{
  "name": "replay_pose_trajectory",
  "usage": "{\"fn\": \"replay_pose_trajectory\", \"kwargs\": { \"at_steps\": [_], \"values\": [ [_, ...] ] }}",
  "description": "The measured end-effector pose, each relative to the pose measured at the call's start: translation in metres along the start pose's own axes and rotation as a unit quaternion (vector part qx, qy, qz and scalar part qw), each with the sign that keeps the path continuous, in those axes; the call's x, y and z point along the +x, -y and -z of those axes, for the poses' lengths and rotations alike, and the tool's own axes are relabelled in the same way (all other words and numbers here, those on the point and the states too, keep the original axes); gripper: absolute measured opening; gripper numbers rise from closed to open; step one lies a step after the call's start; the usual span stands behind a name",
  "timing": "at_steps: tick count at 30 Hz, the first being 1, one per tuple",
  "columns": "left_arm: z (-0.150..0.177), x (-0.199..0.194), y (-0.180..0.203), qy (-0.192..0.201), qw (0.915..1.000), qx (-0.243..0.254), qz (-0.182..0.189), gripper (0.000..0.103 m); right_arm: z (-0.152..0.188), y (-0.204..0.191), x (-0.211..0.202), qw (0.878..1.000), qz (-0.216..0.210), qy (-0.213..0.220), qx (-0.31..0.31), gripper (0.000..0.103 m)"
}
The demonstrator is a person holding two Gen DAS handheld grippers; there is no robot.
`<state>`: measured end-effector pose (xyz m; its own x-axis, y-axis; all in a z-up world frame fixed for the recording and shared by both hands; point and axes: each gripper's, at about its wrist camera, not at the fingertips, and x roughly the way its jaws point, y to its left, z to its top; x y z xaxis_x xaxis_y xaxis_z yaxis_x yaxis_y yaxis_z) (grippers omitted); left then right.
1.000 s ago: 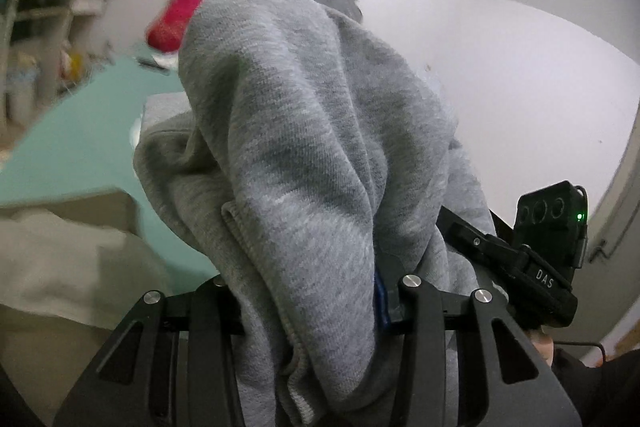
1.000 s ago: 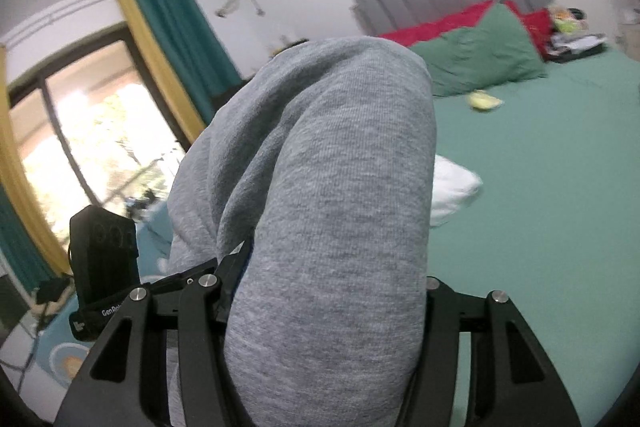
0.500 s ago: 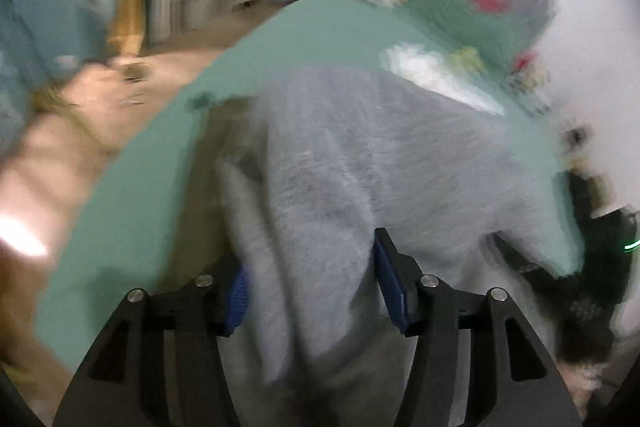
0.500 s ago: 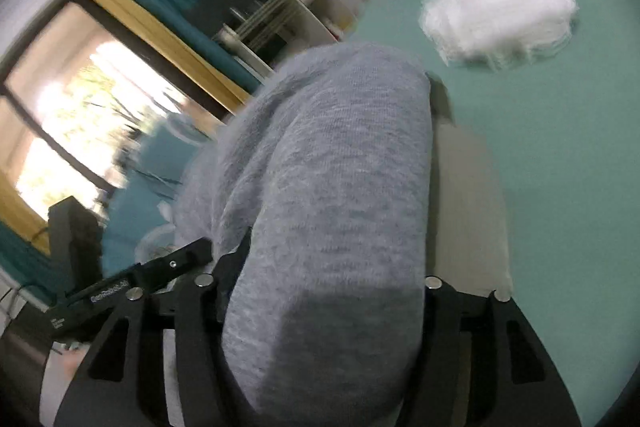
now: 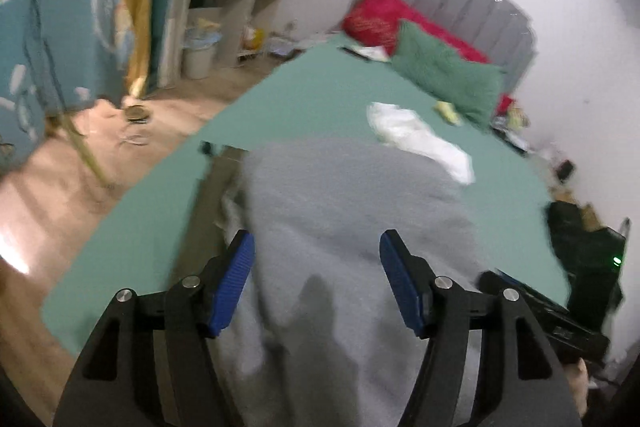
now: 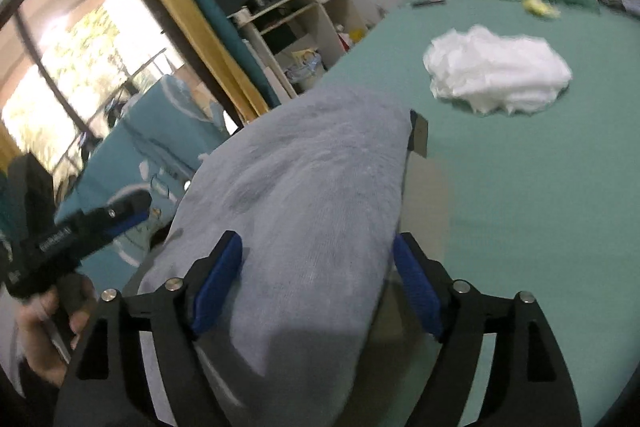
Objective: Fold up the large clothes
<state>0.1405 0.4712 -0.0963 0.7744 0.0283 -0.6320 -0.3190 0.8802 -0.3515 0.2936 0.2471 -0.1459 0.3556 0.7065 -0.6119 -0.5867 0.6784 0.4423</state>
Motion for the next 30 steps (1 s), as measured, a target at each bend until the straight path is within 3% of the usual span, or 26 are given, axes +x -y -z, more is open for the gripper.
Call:
{"fn": "replay_pose_trajectory", "kwargs": {
  "at_steps": [3, 4, 6, 7, 8, 11, 17, 22, 30],
  "values": [
    [0.031, 0.019, 0.022, -0.041, 0.9987, 0.029, -0.002, 0.068, 0.016, -0.004, -0.003, 0.999, 0.026, -0.028, -0.038, 0.085],
    [0.040, 0.027, 0.028, -0.059, 0.9966, 0.052, -0.025, 0.069, 0.021, -0.004, 0.001, 0.998, 0.034, -0.035, -0.049, 0.086],
    [0.061, 0.042, 0.042, -0.075, 0.9827, 0.129, -0.110, 0.069, 0.031, 0.000, 0.006, 0.997, 0.042, -0.043, -0.051, 0.086],
    [0.069, 0.044, 0.046, -0.072, 0.9768, 0.154, -0.131, 0.071, 0.032, 0.001, 0.005, 0.997, 0.038, -0.046, -0.046, 0.087],
    [0.074, 0.042, 0.046, -0.067, 0.9757, 0.155, -0.139, 0.072, 0.033, 0.002, 0.005, 0.997, 0.037, -0.049, -0.049, 0.087],
    [0.073, 0.031, 0.033, -0.059, 0.9848, 0.098, -0.131, 0.073, 0.032, 0.001, -0.001, 0.996, 0.042, -0.052, -0.053, 0.087],
    [0.069, 0.011, 0.035, -0.028, 0.9882, 0.037, -0.146, 0.074, 0.039, 0.008, -0.034, 0.997, 0.034, -0.058, -0.031, 0.087],
    [0.082, -0.009, 0.063, 0.011, 0.9851, 0.050, -0.164, 0.074, 0.053, 0.017, -0.069, 0.997, 0.037, -0.061, -0.026, 0.087],
    [0.108, -0.044, 0.100, 0.015, 0.9857, 0.051, -0.160, 0.074, 0.076, 0.043, -0.122, 0.998, 0.043, -0.051, -0.003, 0.087]
  ]
}}
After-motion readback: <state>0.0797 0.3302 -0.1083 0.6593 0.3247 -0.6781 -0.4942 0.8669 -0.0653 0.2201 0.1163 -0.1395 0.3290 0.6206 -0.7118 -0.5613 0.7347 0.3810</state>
